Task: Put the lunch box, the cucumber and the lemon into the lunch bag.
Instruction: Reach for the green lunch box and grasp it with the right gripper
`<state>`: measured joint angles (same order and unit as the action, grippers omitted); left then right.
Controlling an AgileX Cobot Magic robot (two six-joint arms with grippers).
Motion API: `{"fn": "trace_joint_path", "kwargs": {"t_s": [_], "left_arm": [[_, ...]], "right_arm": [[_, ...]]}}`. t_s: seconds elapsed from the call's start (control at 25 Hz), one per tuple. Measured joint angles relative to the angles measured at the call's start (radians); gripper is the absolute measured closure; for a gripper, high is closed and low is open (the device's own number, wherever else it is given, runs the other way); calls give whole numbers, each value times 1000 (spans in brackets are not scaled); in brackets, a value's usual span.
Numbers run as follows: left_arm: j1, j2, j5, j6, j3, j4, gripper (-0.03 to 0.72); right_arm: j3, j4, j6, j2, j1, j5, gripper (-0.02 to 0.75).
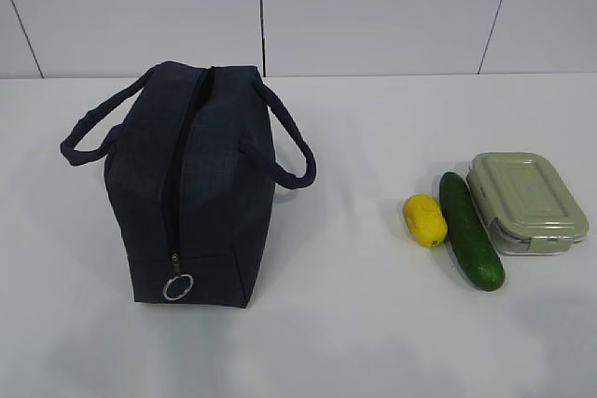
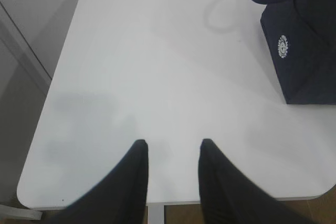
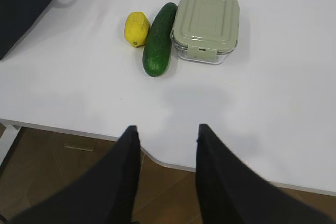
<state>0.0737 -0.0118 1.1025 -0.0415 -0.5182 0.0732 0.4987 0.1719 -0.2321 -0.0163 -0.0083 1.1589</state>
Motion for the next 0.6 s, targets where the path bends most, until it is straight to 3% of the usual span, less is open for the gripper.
{"fn": "trace_joint_path", "kwargs": {"t_s": [0.6], "left_arm": [[0,0,0,0,0,0,452]], "right_arm": [[0,0,0,0,0,0,456]]}}
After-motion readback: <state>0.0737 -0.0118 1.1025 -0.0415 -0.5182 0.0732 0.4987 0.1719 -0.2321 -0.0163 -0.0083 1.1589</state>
